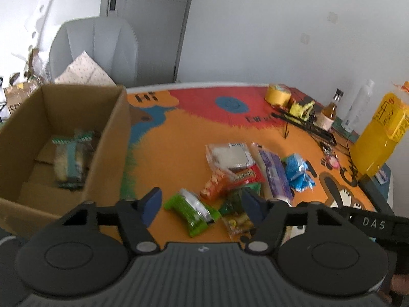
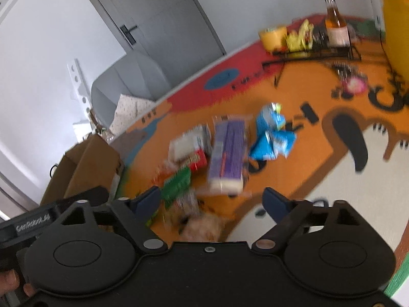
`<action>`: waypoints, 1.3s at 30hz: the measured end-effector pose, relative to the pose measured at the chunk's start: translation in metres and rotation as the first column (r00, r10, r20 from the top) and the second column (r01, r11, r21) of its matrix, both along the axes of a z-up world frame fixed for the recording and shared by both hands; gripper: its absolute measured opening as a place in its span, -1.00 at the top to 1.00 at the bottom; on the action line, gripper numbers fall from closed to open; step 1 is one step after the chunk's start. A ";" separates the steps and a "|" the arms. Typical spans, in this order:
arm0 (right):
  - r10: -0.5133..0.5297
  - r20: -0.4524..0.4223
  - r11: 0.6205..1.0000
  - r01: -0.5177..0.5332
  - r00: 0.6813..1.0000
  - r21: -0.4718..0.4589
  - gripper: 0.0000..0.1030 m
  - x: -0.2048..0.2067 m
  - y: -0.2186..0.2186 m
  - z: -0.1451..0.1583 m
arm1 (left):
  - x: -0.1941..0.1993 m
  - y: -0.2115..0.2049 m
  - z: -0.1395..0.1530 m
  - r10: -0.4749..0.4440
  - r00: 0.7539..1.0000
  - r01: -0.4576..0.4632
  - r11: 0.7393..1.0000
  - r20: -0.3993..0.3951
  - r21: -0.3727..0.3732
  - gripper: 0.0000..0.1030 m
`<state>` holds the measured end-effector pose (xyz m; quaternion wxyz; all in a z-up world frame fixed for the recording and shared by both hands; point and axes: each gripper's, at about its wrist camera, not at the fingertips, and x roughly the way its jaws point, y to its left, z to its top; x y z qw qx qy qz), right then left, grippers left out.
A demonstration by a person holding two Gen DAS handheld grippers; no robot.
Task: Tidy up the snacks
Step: 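Return both grippers to the pile, right toward the clear bread roll bag, then grasp the clear bread roll bag with right gripper while left grasps green snack bag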
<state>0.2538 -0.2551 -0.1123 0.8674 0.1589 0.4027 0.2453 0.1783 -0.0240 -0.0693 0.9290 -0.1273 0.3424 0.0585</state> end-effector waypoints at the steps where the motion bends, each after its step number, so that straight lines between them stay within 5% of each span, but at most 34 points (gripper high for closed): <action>1: 0.000 -0.011 1.000 0.000 1.000 0.003 -0.58 -0.001 0.000 -0.003 | 0.001 -0.001 -0.003 -0.003 1.000 0.003 1.000 -0.006 -0.001 -0.24; 8: 0.022 -0.084 0.999 -0.019 0.996 0.027 -0.19 -0.004 0.003 -0.019 | 0.009 -0.004 -0.021 -0.014 0.999 0.014 1.000 -0.049 -0.002 -0.13; 15: 0.060 -0.103 0.998 -0.060 0.993 0.008 -0.14 -0.002 0.020 -0.026 | 0.019 0.002 -0.032 0.011 0.997 -0.012 1.000 -0.077 -0.017 -0.11; 18: 0.064 -0.097 0.998 -0.066 0.993 -0.019 0.38 0.001 0.024 -0.027 | 0.023 0.004 -0.037 0.015 0.996 -0.017 1.000 -0.088 -0.022 -0.11; 24: 0.064 -0.055 0.998 -0.065 0.996 -0.013 0.48 0.005 0.023 -0.026 | 0.029 0.006 -0.043 0.022 0.995 -0.024 0.999 -0.100 -0.022 -0.11; 29: 0.015 -0.025 0.999 -0.016 1.000 -0.031 1.00 0.016 0.011 -0.020 | 0.033 0.007 -0.047 0.026 0.994 -0.029 0.999 -0.101 -0.024 -0.11; 34: -0.014 -0.028 0.999 0.013 1.000 -0.035 0.99 0.020 0.004 -0.020 | 0.037 0.010 -0.053 0.037 0.993 -0.040 0.999 -0.113 -0.032 -0.11; 39: -0.002 -0.040 0.999 0.000 0.999 -0.048 0.60 0.016 0.008 -0.017 | 0.039 0.009 -0.055 0.044 0.995 -0.047 0.998 -0.094 -0.029 -0.07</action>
